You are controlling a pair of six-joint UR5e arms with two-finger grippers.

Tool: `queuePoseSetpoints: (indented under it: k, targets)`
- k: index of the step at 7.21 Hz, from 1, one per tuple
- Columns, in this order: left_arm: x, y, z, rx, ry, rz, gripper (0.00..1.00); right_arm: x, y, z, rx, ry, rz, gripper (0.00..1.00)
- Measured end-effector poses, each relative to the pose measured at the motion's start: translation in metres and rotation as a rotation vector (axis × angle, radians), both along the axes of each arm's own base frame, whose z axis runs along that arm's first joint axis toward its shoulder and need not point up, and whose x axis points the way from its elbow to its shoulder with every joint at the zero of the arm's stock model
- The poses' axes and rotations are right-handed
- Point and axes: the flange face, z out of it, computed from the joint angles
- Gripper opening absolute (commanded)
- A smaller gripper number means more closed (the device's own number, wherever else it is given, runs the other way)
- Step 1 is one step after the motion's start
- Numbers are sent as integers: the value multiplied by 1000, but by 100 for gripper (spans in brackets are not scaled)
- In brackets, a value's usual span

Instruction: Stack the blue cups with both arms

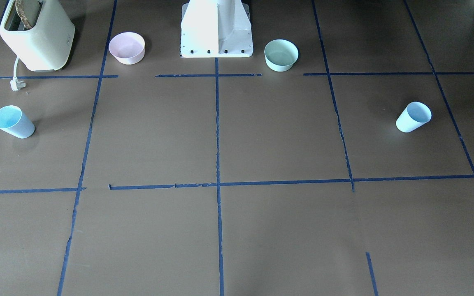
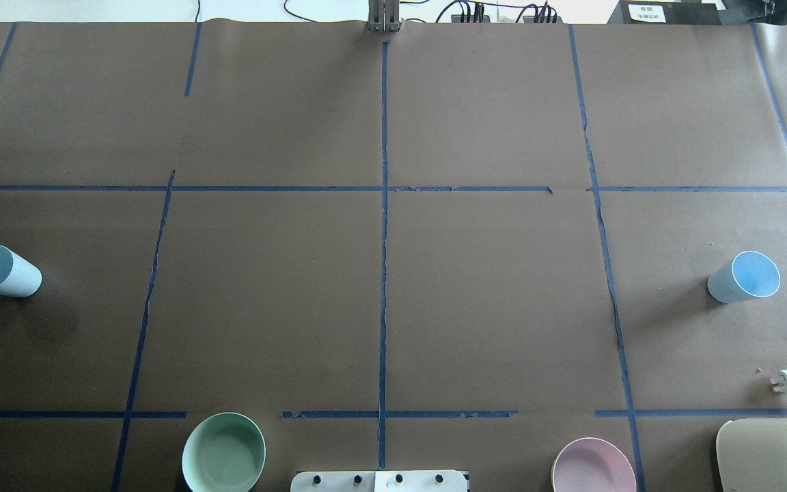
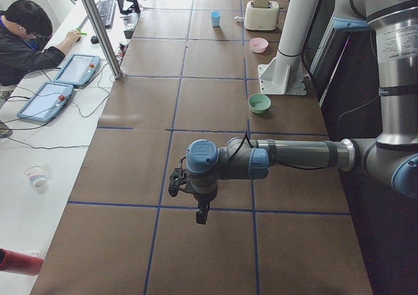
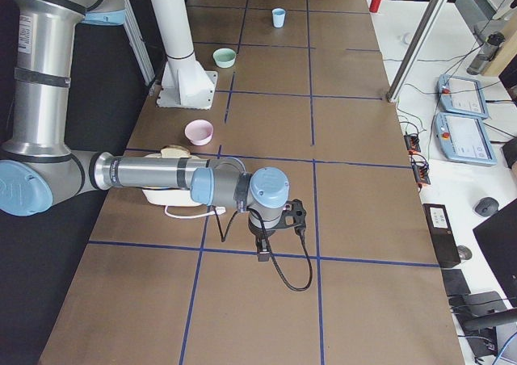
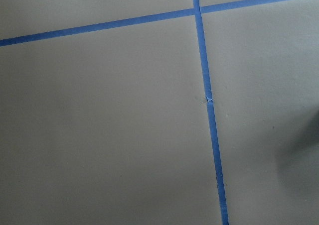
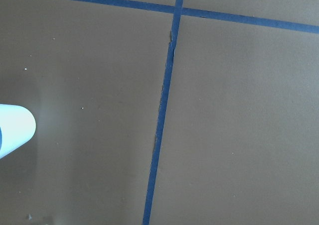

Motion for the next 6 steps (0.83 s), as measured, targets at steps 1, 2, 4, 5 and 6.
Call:
queuePoseSetpoints:
  k: [1,2,4,5,6]
  targets:
    - [0,0,0,1,0,0,100,0,0,0,0,0,0,100]
    - [0,0,0,2,0,0,100,0,0,0,0,-1,0,100]
    - [3,-3,-2,8,-1,8,100,0,0,-3,5,-3,0,100]
    - [9,-13,-11,39,-2,19,100,-1,-1,-4,8,-4,0,100]
    - [13,-29,-24,100,-1,25,100,-1,-1,-5,10,-4,-1,100]
